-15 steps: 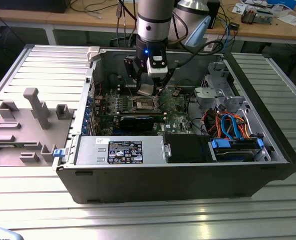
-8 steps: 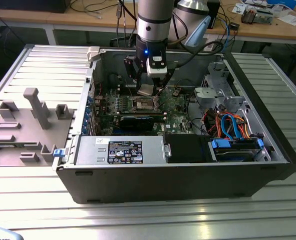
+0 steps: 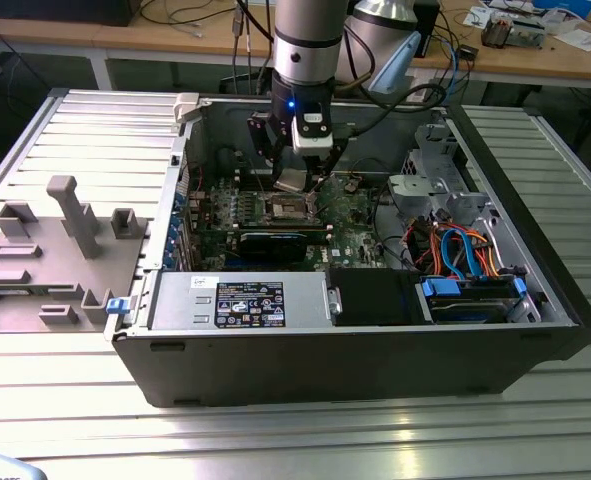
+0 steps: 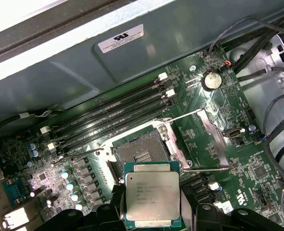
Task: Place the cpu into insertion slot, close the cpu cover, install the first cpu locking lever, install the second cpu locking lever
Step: 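Place the cpu into insertion slot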
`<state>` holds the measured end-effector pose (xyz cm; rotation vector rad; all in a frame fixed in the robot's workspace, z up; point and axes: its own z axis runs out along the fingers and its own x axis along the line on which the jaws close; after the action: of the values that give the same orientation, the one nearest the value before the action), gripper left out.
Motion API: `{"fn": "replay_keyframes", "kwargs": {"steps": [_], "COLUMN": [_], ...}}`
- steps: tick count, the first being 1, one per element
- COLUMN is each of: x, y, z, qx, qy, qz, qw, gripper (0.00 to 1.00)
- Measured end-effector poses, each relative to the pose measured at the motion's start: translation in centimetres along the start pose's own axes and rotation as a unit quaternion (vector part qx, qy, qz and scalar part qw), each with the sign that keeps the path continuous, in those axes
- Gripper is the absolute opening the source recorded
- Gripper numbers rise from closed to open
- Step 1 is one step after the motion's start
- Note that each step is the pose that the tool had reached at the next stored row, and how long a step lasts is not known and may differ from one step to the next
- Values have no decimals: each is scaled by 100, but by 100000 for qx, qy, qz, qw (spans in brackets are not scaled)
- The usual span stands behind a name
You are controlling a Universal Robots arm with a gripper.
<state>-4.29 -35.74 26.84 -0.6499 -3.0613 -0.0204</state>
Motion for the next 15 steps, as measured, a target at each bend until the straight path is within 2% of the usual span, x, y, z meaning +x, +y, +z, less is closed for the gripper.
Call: {"fn": "replay_keyframes", "kwargs": {"steps": [15], "x": [0], "y": [0], "z": [10], "qx": [-10], "qy": [-8], "qz": [905], "qw": [99996], "gripper": [55]}}
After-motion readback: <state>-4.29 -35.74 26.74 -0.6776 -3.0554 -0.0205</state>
